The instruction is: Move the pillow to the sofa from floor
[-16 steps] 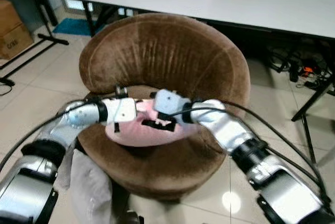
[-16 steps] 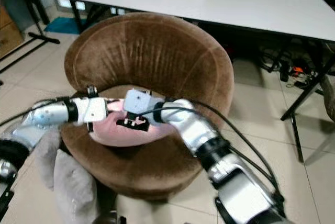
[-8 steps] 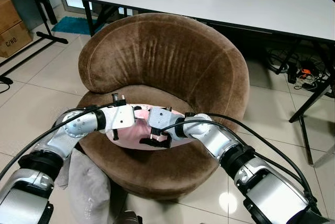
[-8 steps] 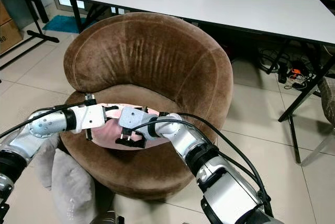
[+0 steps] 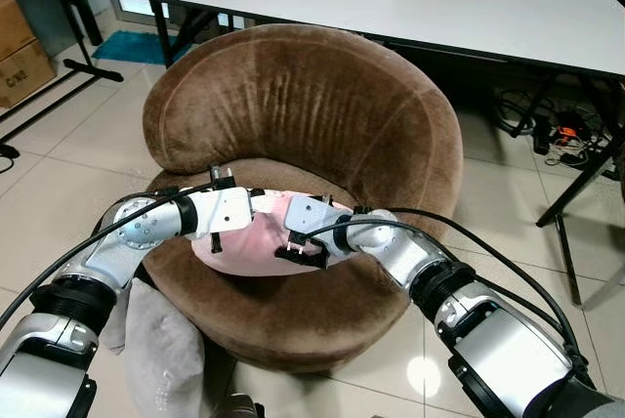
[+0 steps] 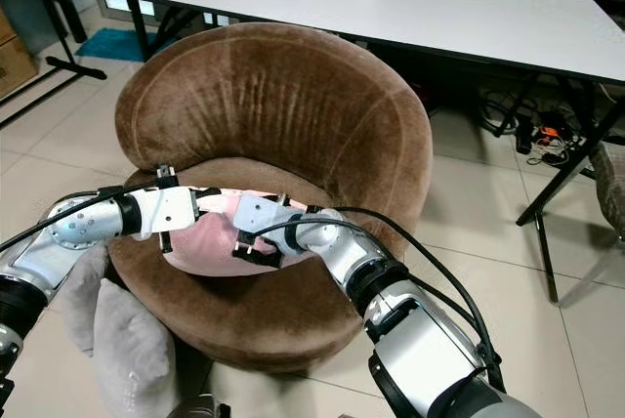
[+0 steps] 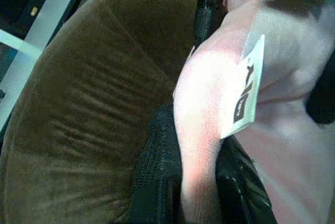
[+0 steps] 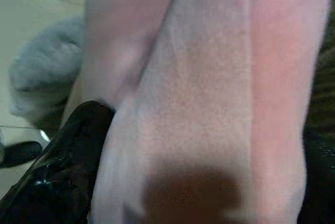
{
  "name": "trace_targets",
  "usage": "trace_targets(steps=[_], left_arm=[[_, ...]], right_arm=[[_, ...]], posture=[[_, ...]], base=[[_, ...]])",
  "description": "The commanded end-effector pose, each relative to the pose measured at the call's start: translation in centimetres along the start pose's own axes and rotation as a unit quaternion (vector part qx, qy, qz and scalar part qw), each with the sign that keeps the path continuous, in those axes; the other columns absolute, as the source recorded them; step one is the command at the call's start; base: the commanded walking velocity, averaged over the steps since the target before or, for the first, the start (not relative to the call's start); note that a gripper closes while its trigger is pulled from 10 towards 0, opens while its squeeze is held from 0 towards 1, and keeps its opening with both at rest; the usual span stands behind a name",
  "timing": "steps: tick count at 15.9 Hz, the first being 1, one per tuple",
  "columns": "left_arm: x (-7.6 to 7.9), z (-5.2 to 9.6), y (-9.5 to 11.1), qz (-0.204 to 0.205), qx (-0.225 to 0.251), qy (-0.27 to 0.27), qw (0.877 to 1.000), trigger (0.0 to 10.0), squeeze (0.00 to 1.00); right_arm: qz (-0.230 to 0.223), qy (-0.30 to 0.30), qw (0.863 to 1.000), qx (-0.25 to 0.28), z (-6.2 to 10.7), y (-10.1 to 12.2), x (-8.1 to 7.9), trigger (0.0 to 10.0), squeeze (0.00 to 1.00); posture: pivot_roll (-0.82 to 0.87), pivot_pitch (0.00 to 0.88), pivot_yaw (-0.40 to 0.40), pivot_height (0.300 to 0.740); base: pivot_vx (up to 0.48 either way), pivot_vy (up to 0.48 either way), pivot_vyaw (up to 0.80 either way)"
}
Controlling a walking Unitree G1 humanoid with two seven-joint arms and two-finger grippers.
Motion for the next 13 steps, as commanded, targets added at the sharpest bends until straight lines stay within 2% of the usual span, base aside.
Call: trace_targets(steps=[1,2,11,13], left_arm=[[-2.0,0.7,1.1,-0.015,0.025,0.035,0.999,0.0,0.0],[-2.1,0.8,1.2,-0.015,0.026,0.038,0.999,0.0,0.0],[-2.7,0.9,0.8,-0.002,0.009,0.071,0.997,0.0,0.0],[-2.9,0.8,0.9,0.001,0.01,0.079,0.997,0.0,0.0]], right_arm=[[-0.012,-0.016,1.0,-0.022,0.0,-1.0,0.2,10.0,0.0],[-0.036,-0.02,0.999,-0.009,-0.2,-0.7,0.1,0.0,0.0],[-0.073,0.024,0.997,0.026,-0.2,-0.4,-1.0,0.0,0.0],[-0.075,0.032,0.995,0.05,-0.4,0.2,-1.4,0.0,0.0]], posture=[[0.16,0.0,-0.067,0.74],[0.16,0.0,-0.067,0.74],[0.15,0.0,-0.072,0.74],[0.15,0.0,-0.072,0.74]], base=[[0.0,0.0,0.0],[0.0,0.0,0.0],[0.0,0.0,0.0],[0.0,0.0,0.0]])
Point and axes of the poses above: a point about 5 cm out from each wrist's last joint towards the gripper, its own z axis pointing back from the gripper into the wrist, its own y axis along the axis of the wrist's last joint, x = y × z, the point moved 3 cm from there along -z, pointing out of the wrist towards the gripper, and after that the axes turned 8 degrees about -z, right-handed, at the moved point
